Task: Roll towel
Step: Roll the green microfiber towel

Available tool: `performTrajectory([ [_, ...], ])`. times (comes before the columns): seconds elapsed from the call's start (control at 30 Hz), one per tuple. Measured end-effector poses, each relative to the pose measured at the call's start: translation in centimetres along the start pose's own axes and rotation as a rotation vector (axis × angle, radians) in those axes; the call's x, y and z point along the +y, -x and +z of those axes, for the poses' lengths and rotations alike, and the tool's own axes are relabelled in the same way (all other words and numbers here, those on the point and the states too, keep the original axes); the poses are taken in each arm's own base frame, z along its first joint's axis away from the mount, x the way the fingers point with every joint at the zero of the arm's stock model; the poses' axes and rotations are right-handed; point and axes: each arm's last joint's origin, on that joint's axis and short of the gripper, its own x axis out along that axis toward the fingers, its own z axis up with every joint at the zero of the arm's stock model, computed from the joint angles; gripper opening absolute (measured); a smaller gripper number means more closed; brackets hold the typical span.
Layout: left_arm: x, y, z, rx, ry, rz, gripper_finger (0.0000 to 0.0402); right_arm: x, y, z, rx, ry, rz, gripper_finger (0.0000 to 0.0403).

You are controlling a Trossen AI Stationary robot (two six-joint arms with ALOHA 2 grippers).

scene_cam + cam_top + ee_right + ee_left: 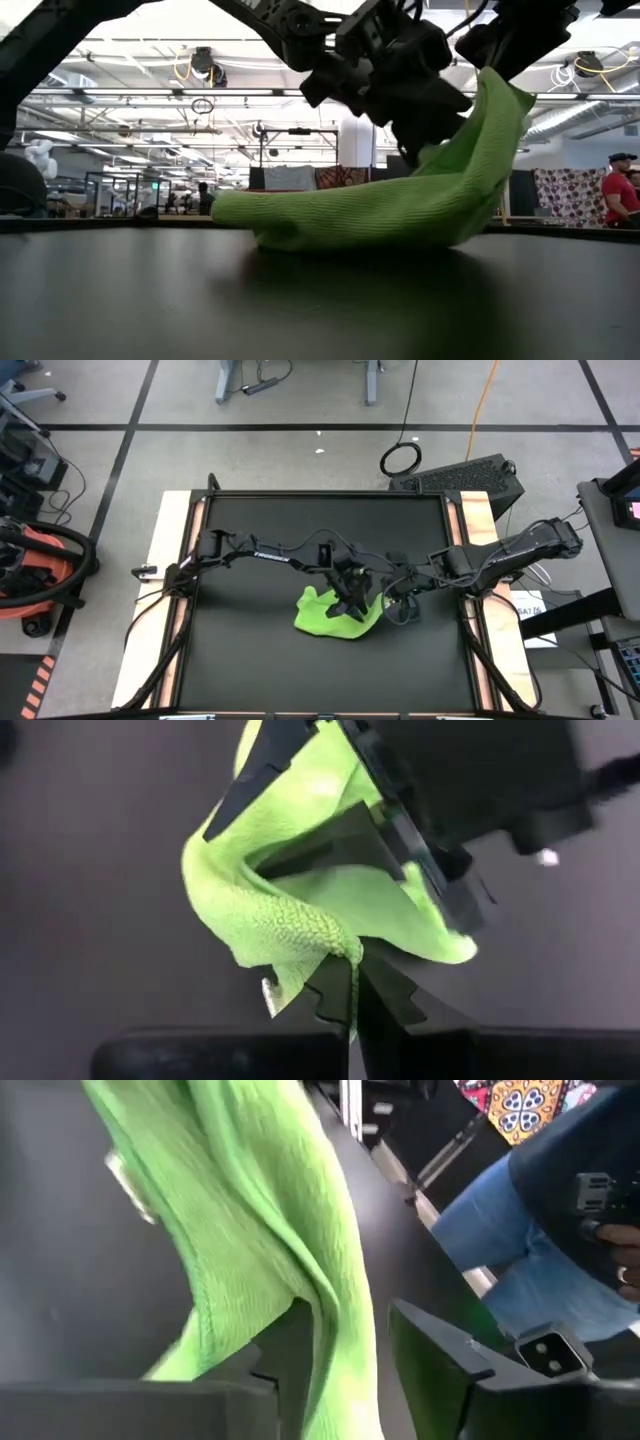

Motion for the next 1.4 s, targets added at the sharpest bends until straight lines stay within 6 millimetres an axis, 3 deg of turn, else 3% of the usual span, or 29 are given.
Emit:
performTrajectory([
  [0.37, 0.3, -0.2, -1.1, 0.084, -0.039, 0.092, 0.0127, -0.1, 0.8, 0.0, -0.032, -0.006, -0.001, 0.0],
  [0.5, 0.8, -0.2, -1.4, 0.126, -0.057, 0.249, 0.0127, -0.1, 0.9, -0.1, -0.038, -0.007, 0.001, 0.0],
  [0.63, 1.0, -0.4, -1.6, 0.148, -0.073, 0.287, 0.0127, -0.1, 0.9, -0.1, -0.036, -0.006, 0.002, 0.0],
  [0.9, 0.8, -0.2, -2.3, 0.157, -0.04, 0.092, 0.0127, -0.2, 1.3, -0.3, -0.039, -0.007, -0.004, 0.0],
  [1.2, 1.8, -1.6, -4.4, 0.23, 0.05, 0.099, 0.0127, -0.5, 2.6, -0.6, -0.069, -0.012, -0.024, 0.0],
  [1.4, 2.6, -0.1, -5.1, 0.263, 0.136, 0.091, 0.0127, -0.6, 3.5, -1.3, -0.062, -0.012, -0.023, 0.0],
])
